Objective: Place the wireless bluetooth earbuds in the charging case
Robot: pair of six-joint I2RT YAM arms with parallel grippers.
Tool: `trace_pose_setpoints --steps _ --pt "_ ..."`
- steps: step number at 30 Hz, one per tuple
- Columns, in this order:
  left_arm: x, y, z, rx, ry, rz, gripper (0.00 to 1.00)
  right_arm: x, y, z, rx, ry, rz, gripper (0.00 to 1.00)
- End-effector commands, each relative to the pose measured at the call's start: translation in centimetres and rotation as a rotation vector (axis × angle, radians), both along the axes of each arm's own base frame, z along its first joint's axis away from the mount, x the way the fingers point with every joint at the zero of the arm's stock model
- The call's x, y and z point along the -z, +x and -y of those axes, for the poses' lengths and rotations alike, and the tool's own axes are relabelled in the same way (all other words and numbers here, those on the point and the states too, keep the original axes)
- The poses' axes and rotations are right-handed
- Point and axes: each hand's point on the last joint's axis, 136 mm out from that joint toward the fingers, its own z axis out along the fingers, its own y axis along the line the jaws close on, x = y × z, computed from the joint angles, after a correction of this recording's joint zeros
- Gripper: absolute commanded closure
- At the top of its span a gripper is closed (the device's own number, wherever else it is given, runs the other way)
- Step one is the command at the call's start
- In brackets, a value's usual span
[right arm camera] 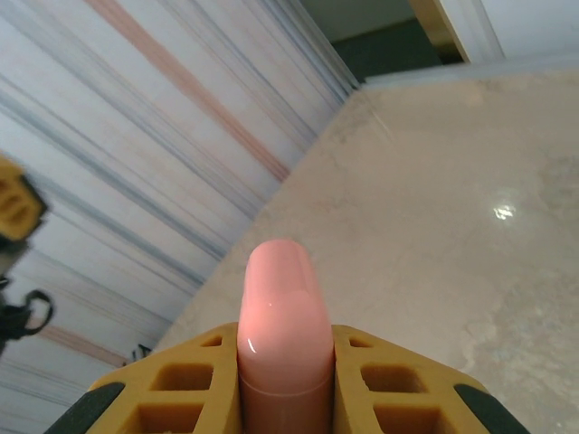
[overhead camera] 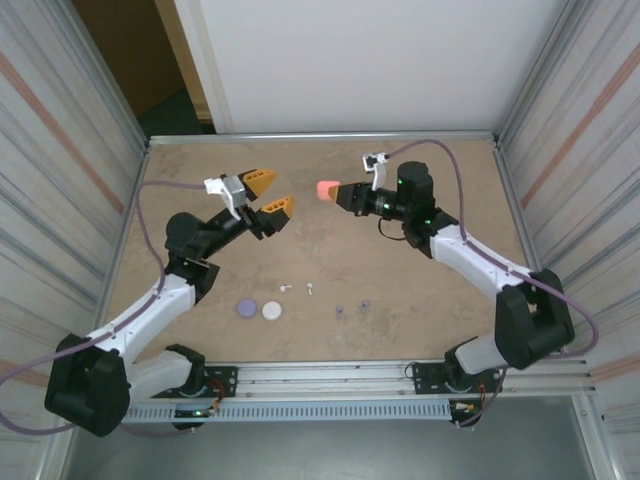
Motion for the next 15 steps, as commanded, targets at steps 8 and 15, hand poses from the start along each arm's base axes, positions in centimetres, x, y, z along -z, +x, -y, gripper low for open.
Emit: trace_pose_setpoints --steps 8,15 --pt "0.2 0.9 -2.5 -0.180 0.013 0.007 0.26 6.9 4.8 -4.2 0.001 0.008 -0.274 0.83" --pt "0.0 0.5 -2.7 -0.187 0.023 0.020 0.26 12.8 7.6 -6.2 0.013 0.032 -0.430 0.84"
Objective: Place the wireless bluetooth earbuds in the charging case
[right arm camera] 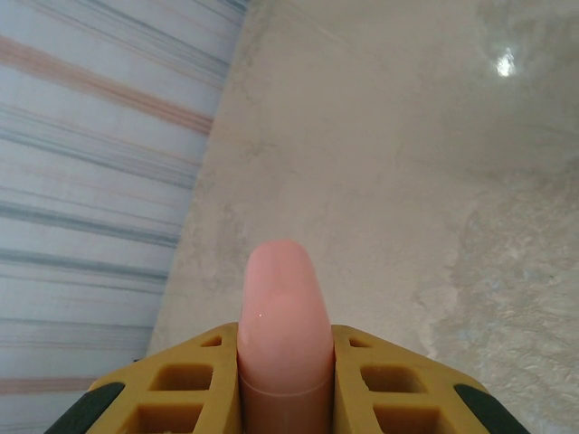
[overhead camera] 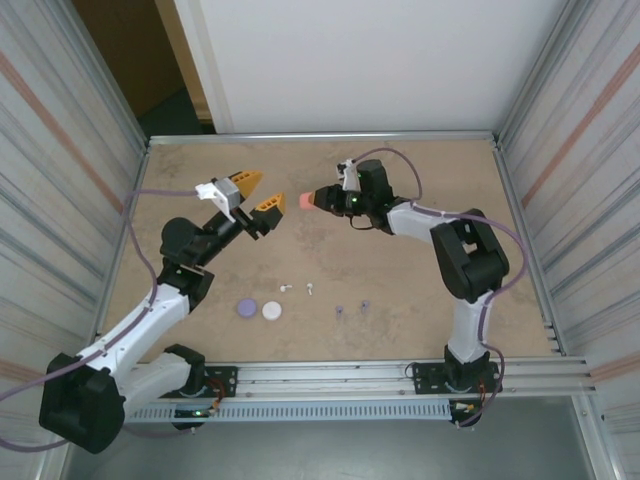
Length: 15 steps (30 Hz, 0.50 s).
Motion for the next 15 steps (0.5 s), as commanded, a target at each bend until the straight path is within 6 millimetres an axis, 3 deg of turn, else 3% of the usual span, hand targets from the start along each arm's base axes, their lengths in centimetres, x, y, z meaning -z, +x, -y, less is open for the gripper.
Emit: trace_pose_setpoints --steps 1,9,15 --pt "-0.4 -0.2 -0.5 -0.026 0.009 0.034 0.26 0.7 1.1 -1.4 0.003 0.049 -0.057 0.84" --pt "-0.1 0.0 -0.3 -0.022 0.027 0.032 0.26 5.8 2.2 -1.9 0.014 0.018 -0.177 0.84" --pt "-0.1 0.0 -0.1 -0.015 0.032 0.036 0.26 8.2 2.2 -1.8 0.018 -0.001 -0.221 0.84"
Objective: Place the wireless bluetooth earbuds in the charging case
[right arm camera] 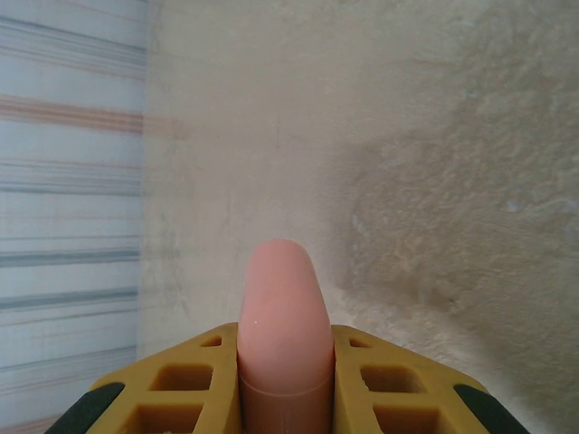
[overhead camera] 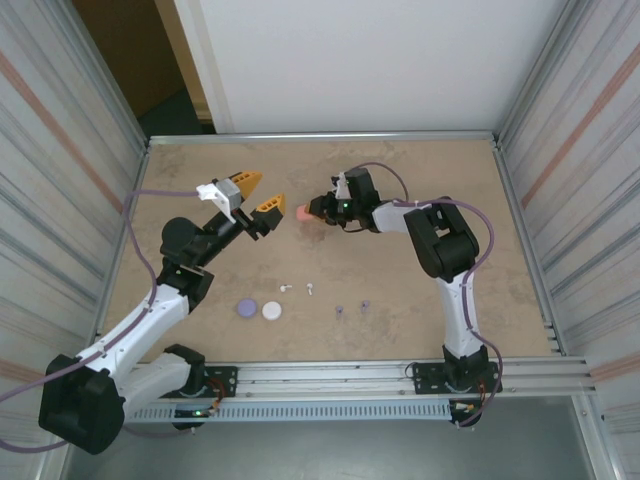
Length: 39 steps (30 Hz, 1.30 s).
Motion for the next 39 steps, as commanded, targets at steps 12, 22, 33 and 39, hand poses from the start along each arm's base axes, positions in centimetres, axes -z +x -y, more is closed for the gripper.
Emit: trace_pose_setpoints --steps 12,22,33,39 --pt "-0.4 0.0 0.1 0.005 0.016 0.032 0.26 2.8 0.1 0.5 0.004 -0.030 -0.065 0.79" --pt "-0.4 -0.1 -0.1 -0.003 0.016 0.037 0.25 2.5 0.2 1.8 0.032 -0.053 -0.045 0.64" --pt "-0.3 0.0 -0.6 -0.033 0.011 0.034 0.23 1.0 0.3 4.4 0.080 -0.105 0.017 0.50" --pt "-0.3 0.0 -0.6 -0.035 0.008 0.031 0.22 0.2 0.1 6.0 0.093 -0.142 0.040 0.45"
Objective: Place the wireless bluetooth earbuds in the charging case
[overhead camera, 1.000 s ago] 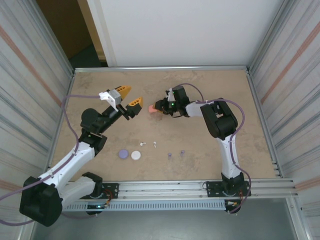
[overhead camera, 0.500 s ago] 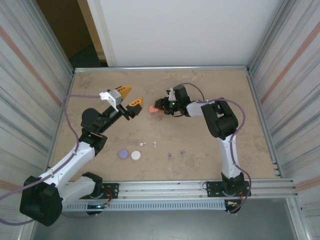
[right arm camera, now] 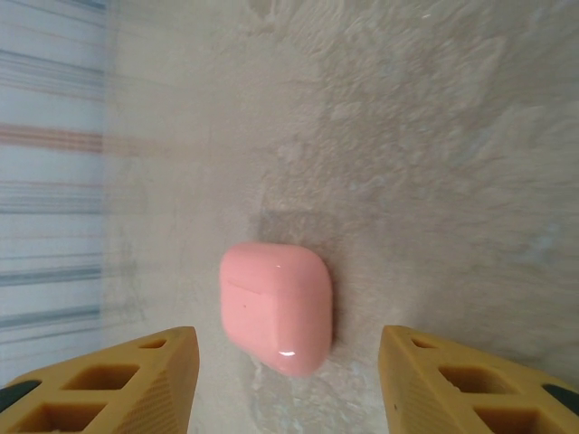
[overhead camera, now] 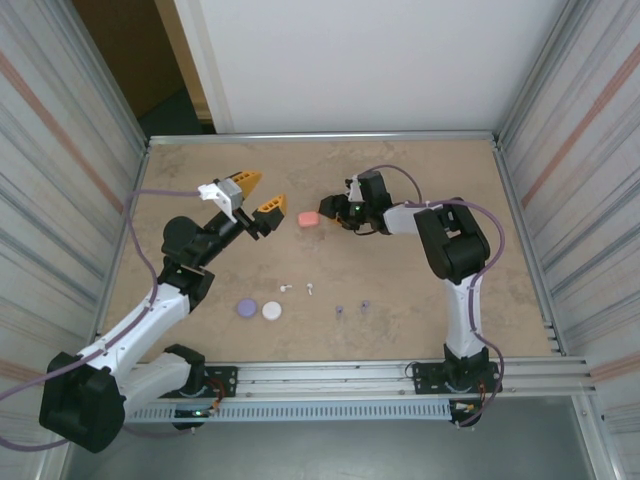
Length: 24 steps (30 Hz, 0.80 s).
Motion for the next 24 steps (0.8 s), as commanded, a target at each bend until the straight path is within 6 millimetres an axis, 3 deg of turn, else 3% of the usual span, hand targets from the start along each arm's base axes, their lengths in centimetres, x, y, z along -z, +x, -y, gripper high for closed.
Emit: trace_pose_setpoints --steps 1,24 --pt "-0.7 -0.4 -0.6 -0.021 -0.004 0.035 0.22 -0.6 -0.3 1.7 0.018 -0.062 0.020 0.44" --pt "-0.9 -0.4 -1.0 -0.037 -0.021 0.026 0.21 -6.1 -3.0 5.4 0.025 -0.187 0.164 0.36"
